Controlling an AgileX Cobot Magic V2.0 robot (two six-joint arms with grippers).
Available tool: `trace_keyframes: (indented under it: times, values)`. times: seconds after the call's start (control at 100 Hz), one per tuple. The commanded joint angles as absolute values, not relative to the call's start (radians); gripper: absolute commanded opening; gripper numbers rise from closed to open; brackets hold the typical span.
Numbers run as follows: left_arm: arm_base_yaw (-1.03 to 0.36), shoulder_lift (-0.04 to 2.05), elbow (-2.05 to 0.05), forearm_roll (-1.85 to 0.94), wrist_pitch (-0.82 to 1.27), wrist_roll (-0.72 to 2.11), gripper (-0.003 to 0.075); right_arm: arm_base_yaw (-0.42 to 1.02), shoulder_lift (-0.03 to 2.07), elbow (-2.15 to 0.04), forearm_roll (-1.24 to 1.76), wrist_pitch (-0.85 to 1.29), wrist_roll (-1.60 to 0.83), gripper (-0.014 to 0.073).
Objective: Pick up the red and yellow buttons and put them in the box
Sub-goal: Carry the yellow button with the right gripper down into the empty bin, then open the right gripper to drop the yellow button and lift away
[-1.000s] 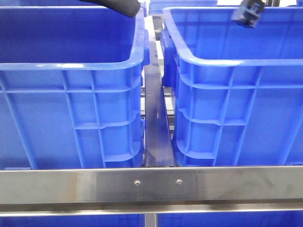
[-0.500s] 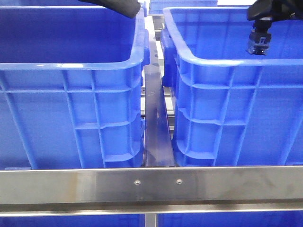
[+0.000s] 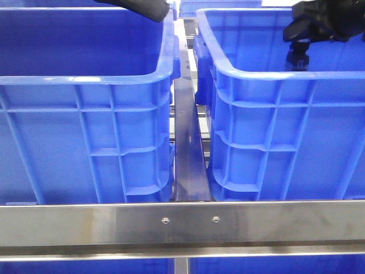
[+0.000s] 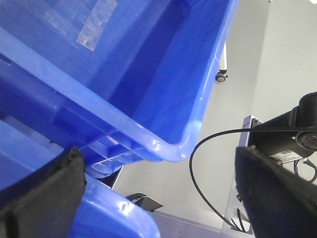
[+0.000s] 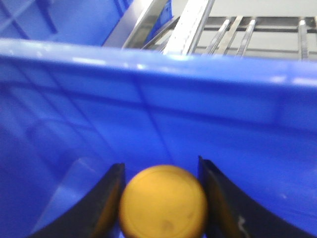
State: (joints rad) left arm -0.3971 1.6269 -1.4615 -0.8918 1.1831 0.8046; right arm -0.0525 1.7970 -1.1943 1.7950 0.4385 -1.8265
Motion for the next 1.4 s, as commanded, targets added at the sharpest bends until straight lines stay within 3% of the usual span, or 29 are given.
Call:
trace_keyframes:
  times: [0.0,1.05,1.12,1.29,1.39]
  values:
    - [-0.404,1.579,-1.485,-0.961,1.182,0.803,0.0586,-0.054,1.772,-1.245,1.856,0.487,-1.845,0.0256]
    - [-0.404,1.579,-1.485,-0.961,1.182,0.803,0.0586,-0.034,1.895,-1.317,1.857,0.436,-1.888,0.0259]
    - [-0.404,1.579,-1.485,-0.961,1.182,0.803,0.0586,-0.034,1.895,-1.317,1.857,0.436,-1.888,0.0296]
    - [-0.404,1.579,-1.485,-0.961,1.182,0.803,0.0586,-0.034,1.895,-1.317,1.857,0.428,-1.888,0.0511]
    - [-0.404,1.579,-1.485,-0.961,1.182,0.803,0.0586,-0.034,1.895,-1.317,1.857,0.420,-1.888,0.0540]
